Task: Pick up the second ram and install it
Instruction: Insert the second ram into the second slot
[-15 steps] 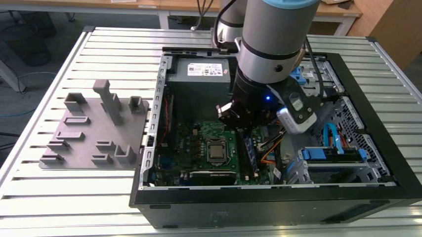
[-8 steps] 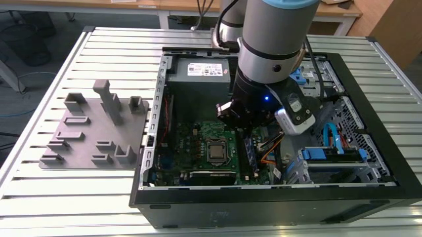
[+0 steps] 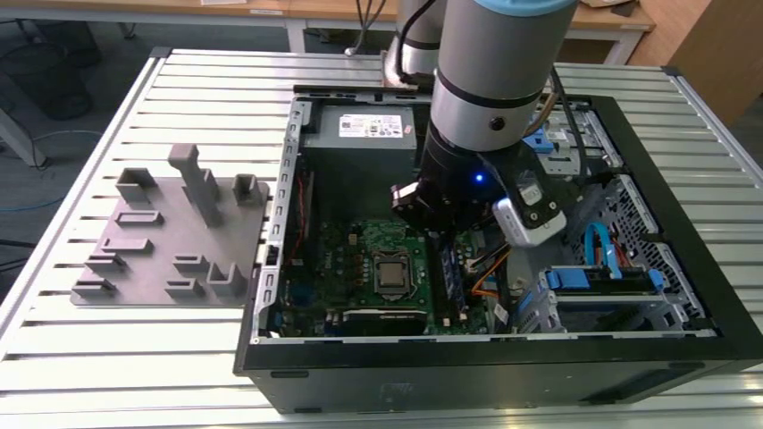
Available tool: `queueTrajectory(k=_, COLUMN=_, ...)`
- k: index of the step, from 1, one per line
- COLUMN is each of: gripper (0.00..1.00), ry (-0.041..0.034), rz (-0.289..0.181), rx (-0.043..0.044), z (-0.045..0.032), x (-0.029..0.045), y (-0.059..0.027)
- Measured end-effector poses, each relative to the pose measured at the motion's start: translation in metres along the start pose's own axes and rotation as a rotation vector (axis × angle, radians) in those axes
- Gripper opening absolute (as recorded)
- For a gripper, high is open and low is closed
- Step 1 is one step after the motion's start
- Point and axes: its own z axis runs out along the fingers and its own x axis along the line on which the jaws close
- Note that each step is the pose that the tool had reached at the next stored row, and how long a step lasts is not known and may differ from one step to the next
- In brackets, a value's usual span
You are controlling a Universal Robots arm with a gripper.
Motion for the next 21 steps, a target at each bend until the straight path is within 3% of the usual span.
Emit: queueTrajectory(k=21, gripper=0.14, ry=-0.0024, rz=0.160, rx=0.0043, z=0.0002, x=0.0000, y=0.0000)
